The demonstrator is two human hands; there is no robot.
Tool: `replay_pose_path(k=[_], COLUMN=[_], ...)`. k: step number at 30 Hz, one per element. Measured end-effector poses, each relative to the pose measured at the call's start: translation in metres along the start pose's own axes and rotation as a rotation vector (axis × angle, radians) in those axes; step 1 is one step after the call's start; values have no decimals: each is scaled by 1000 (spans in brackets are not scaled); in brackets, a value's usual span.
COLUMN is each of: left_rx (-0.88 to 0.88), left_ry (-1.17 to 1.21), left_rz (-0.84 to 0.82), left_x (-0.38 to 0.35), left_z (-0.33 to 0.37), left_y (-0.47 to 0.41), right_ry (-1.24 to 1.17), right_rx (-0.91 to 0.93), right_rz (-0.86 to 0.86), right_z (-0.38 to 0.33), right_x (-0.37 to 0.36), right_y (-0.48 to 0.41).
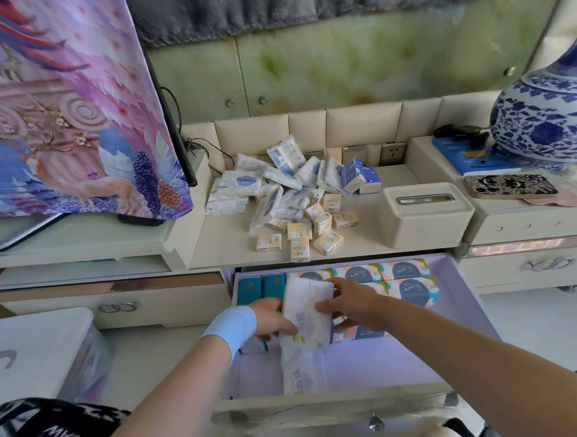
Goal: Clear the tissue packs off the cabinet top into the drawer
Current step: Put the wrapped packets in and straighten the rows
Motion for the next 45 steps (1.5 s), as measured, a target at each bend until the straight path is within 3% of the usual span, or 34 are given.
replay_pose_path(k=[3, 6, 9, 13, 17, 22, 28, 33, 37, 39, 42, 45], left_rx=[12, -6, -23, -101, -102, -73, -87, -87, -90, -106, -69, 44], left_ry=[-327, -601, -618, -657, -887, -695, -620, -725, -839, -759, -514, -518], left_rz=[-80, 47, 182, 152, 203, 237, 239, 212, 227, 229, 304, 336], left_x=[-8, -13, -14, -26, -35, -34, -26, -22, -28, -24, -11, -7], left_z=[6, 4, -4, -14, -20, -35, -51, -63, -64, -67, -78, -95], left_y=[11, 10, 7, -1, -6, -8, -26, -32, -32, -35, -36, -32], right_ry=[208, 325, 389, 327, 314, 259, 133, 157, 109, 41, 137, 135], right_rx=[-21, -73, -159, -209, -308, -574, -508, -517, -579, -562, -498, -452], right_rz=[-40, -35, -34, 68, 115, 139, 31, -45, -13, -40, -56, -18], right_z=[7, 20, 45, 69, 76, 80, 86, 80, 74, 74, 75, 80], right_x=[-3, -8, -20, -37, -47, -56, -78, -92, -98, -100, -94, -95], right_y=[1, 2, -1, -8, -12, -15, -25, -29, -33, -33, -34, -35])
Point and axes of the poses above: each hand's wrist, its own y-axis away from the middle knuckle, its own x-axis out of the back of the hand, z = x × y, the point moved 2 cm from there along -y, towards the middle knuckle, and after that the axes turned 13 degrees about -y, right-handed, at the moved point
